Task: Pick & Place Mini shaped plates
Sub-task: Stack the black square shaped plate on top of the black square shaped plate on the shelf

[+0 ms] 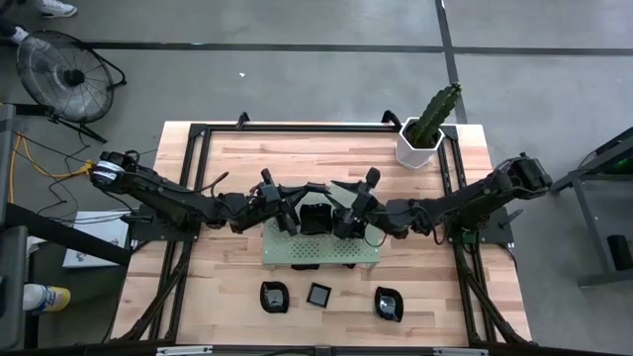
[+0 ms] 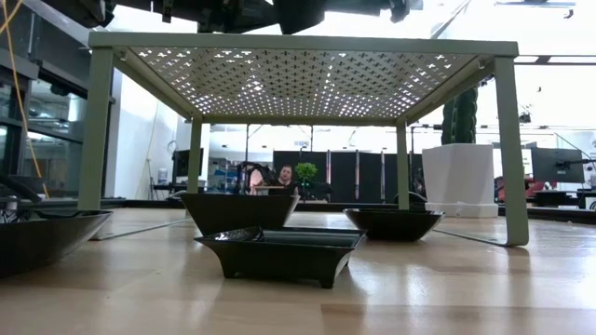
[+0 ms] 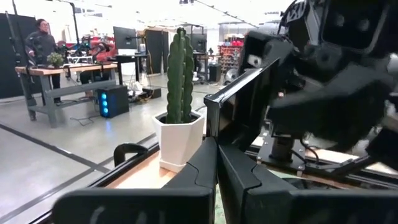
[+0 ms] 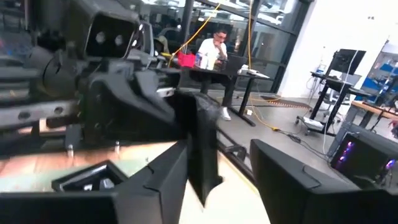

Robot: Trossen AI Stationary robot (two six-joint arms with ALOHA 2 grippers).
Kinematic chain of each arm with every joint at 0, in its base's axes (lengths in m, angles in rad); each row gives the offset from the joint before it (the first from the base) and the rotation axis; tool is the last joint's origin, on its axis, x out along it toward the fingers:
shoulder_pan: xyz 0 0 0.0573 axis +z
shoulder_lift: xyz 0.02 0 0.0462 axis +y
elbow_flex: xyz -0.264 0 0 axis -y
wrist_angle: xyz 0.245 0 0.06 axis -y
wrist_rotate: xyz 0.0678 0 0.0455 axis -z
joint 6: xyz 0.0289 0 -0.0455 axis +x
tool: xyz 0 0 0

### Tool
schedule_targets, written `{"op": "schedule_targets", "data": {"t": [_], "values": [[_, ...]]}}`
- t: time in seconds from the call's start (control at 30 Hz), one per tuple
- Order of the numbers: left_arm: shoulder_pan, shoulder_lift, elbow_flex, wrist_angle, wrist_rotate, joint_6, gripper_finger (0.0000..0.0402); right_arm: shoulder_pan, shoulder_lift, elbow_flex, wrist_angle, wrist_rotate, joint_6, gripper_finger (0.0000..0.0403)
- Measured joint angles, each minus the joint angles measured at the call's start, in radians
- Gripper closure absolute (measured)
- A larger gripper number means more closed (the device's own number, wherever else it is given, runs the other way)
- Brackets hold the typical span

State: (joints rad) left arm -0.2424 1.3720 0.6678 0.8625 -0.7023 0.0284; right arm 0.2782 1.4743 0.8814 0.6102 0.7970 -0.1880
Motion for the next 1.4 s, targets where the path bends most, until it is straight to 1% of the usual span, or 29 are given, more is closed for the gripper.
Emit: {"op": "schedule_targets", "data": {"t": [0.1, 0.23, 0.33, 0.43, 0.57, 0.7, 0.8, 0.87, 1.0, 1.07, 1.17, 1.27, 1.4], "values": [[0.0, -0.027, 0.0, -0.03, -0.001, -0.002, 0.0401, 0.016, -0.028, 0.0, 0.0, 0.028, -0.022, 0.0223], [0.0, -0.108, 0.0, -0.165, -0.004, -0.016, 0.0401, 0.062, -0.069, 0.0, -0.038, 0.117, -0.069, 0.0217], [-0.008, -0.194, 0.0, -0.327, 0.026, -0.051, 0.0402, 0.101, -0.097, 0.0, -0.086, 0.178, -0.076, 0.0218], [-0.012, -0.29, 0.0, -0.501, 0.079, -0.084, 0.0401, 0.137, -0.115, 0.0, -0.132, 0.216, -0.057, 0.0219], [-0.031, -0.424, 0.0, -0.73, 0.117, -0.163, 0.0401, 0.174, -0.123, 0.0, -0.187, 0.256, -0.02, 0.0219], [-0.043, -0.538, 0.0, -0.926, 0.18, -0.29, 0.0401, 0.191, -0.123, 0.0, -0.241, 0.276, 0.029, 0.0218], [-0.046, -0.599, 0.0, -1.049, 0.253, -0.385, 0.0401, 0.194, -0.123, 0.0, -0.277, 0.278, 0.068, 0.0218], [-0.046, -0.626, 0.002, -1.125, 0.279, -0.448, 0.0401, 0.194, -0.123, 0.0, -0.291, 0.278, 0.084, 0.0219], [-0.047, -0.635, 0.055, -1.319, 0.297, -0.54, 0.0401, 0.194, -0.123, 0.0, -0.307, 0.278, 0.105, 0.0218], [-0.046, -0.622, 0.095, -1.387, 0.306, -0.56, 0.0401, 0.194, -0.123, 0.0, -0.307, 0.278, 0.106, 0.0217], [-0.046, -0.593, 0.17, -1.448, 0.335, -0.547, 0.0401, 0.194, -0.123, 0.0, -0.307, 0.278, 0.106, 0.0219], [-0.046, -0.552, 0.265, -1.514, 0.378, -0.497, 0.0401, 0.194, -0.123, 0.0, -0.308, 0.278, 0.106, 0.0218], [-0.046, -0.479, 0.397, -1.662, 0.421, -0.477, 0.0401, 0.194, -0.122, 0.0, -0.311, 0.278, 0.105, 0.0218]]}}
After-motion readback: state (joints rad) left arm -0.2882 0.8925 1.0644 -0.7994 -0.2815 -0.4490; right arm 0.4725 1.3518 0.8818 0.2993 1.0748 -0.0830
